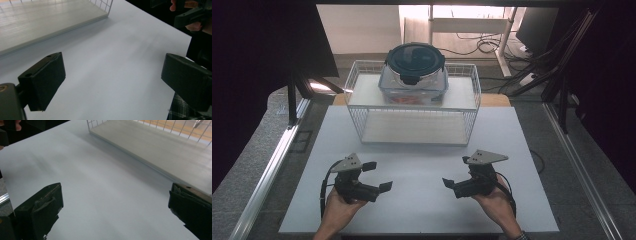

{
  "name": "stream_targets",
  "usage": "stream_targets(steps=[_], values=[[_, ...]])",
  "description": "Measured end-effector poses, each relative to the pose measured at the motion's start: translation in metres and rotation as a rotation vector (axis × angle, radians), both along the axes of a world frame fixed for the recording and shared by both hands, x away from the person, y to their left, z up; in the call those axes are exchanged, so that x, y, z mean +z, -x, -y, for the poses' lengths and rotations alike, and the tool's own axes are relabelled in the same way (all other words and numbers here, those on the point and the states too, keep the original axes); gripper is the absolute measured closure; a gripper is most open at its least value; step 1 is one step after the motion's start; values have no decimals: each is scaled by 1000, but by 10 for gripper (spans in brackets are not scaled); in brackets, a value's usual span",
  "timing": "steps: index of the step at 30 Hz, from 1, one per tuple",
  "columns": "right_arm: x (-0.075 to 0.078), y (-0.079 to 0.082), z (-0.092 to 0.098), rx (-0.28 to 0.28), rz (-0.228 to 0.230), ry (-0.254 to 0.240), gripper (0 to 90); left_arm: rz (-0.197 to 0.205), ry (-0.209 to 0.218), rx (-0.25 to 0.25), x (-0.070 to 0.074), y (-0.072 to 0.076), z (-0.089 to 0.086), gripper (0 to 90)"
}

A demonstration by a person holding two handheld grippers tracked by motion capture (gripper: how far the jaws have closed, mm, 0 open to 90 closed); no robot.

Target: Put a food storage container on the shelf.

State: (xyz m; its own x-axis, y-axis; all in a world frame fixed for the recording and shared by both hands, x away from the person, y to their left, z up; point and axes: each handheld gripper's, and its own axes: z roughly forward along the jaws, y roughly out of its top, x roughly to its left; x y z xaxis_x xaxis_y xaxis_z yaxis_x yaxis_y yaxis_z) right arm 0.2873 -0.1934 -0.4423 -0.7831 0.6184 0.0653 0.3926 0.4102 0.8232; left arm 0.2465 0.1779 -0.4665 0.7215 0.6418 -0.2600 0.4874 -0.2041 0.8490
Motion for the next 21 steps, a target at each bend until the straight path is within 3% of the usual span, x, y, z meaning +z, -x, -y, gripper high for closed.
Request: stream_targets(steps=[7, 8, 13, 15, 16, 19, 21], values=[[-16, 6, 6, -9, -23, 15, 0, 2, -51, 22, -18, 13, -2, 47], [-21, 9, 8, -11, -31, 16, 0, 5, -80, 29, -23, 16, -2, 45], [-32, 15, 13, -8, -37, 20, 0, -1, -138, 30, -35, 23, -1, 34], [-36, 18, 15, -12, -40, 27, 0, -19, -153, 24, -42, 25, 0, 31], [-43, 21, 16, -10, -54, 38, 0, -49, -164, 14, -50, 27, 1, 28], [-50, 23, 17, -10, -65, 58, 0, -71, -179, 6, -56, 28, 3, 20], [-59, 26, 16, -6, -85, 98, 0, -103, -213, -1, -65, 29, 5, 17]])
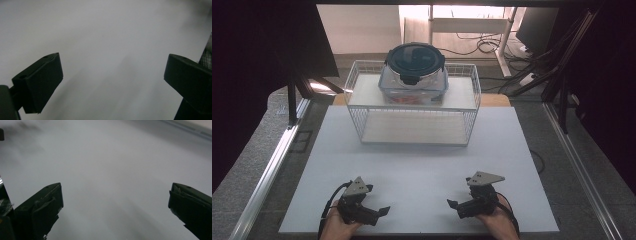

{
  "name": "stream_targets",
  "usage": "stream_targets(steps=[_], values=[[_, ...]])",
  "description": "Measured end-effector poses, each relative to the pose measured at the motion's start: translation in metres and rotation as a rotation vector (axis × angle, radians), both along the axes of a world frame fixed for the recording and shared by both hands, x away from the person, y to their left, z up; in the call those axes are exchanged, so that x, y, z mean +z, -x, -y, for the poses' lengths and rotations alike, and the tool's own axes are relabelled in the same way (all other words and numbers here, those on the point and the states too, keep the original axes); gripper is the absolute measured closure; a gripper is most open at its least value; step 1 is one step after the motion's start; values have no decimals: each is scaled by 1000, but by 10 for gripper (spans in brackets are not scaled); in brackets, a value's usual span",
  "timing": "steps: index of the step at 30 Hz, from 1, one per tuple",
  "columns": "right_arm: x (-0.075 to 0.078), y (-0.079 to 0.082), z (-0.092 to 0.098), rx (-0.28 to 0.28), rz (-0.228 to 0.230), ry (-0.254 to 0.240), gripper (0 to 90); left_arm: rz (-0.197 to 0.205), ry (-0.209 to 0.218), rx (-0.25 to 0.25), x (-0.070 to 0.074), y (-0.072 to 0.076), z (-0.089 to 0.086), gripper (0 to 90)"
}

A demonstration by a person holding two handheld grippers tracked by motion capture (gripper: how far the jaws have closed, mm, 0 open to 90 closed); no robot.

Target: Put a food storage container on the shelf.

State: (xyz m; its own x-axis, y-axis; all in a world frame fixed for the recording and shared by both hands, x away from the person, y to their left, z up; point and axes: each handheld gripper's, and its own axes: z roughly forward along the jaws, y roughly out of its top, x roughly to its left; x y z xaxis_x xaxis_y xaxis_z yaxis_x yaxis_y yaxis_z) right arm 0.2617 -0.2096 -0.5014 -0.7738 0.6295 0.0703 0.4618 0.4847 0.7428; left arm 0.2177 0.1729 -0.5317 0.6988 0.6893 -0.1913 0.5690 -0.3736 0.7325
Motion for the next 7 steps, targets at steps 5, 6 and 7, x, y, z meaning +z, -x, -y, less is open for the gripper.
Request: stream_targets(steps=[5, 6, 7], values=[[-6, 1, -3, 9, -9, 31, 0, -2, -22, 3, -3, -2, 0, 12], [-6, 1, -4, 10, -2, 41, 0, -3, -14, 7, -3, -2, -1, 12], [-6, 1, -4, 10, -2, 41, 0, -3, -14, 7, -3, -2, -1, 12]])
